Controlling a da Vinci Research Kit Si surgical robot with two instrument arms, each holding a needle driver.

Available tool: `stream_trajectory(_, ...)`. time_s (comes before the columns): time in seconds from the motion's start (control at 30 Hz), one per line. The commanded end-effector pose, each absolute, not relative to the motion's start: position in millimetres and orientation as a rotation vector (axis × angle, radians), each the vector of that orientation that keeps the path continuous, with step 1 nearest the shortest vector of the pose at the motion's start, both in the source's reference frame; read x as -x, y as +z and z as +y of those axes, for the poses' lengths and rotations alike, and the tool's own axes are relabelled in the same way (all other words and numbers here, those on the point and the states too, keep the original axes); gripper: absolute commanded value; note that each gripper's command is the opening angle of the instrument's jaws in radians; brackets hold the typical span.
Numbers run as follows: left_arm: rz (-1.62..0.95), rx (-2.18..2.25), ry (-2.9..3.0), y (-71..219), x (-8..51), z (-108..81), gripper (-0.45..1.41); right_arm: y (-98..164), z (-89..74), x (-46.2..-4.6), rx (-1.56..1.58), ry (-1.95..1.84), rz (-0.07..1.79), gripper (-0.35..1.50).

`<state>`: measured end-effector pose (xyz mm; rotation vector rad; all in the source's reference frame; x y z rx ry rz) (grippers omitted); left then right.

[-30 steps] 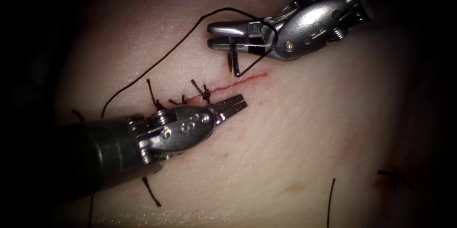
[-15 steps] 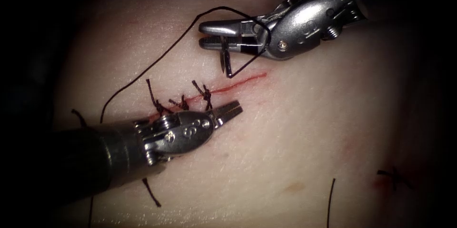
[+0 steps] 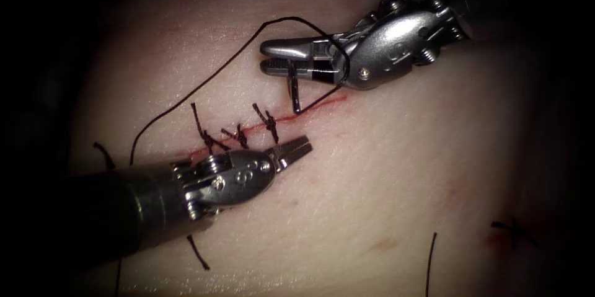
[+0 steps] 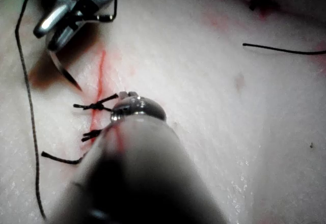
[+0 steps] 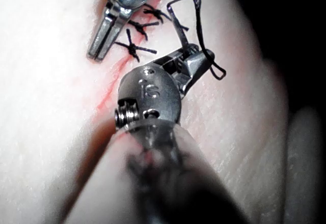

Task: Wound Closure

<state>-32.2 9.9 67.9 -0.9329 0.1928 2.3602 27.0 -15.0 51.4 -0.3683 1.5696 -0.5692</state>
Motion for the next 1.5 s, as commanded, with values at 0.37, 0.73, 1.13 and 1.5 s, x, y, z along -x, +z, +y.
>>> stream_trajectory(0.37, 0.190, 0.939, 2.362, 68, 32.4, 9.7, 0.04, 51, -15.5, -27.9, 0.433, -0.591, 1.562, -0.35)
stream_trajectory(0.73, 0.177, 0.953, 2.368, 68, 31.6, 8.9, 0.04, 53, -17.6, -27.2, 0.595, -0.713, 1.491, -0.35)
stream_trajectory(1.13, 0.170, 0.955, 2.371, 67, 31.1, 8.3, 0.04, 59, -22.3, -24.2, 0.484, -0.546, 1.542, -0.35)
stream_trajectory(1.5, 0.172, 0.950, 2.370, 67, 31.2, 8.2, 0.04, 63, -23.7, -24.0, 0.369, -0.429, 1.539, -0.35)
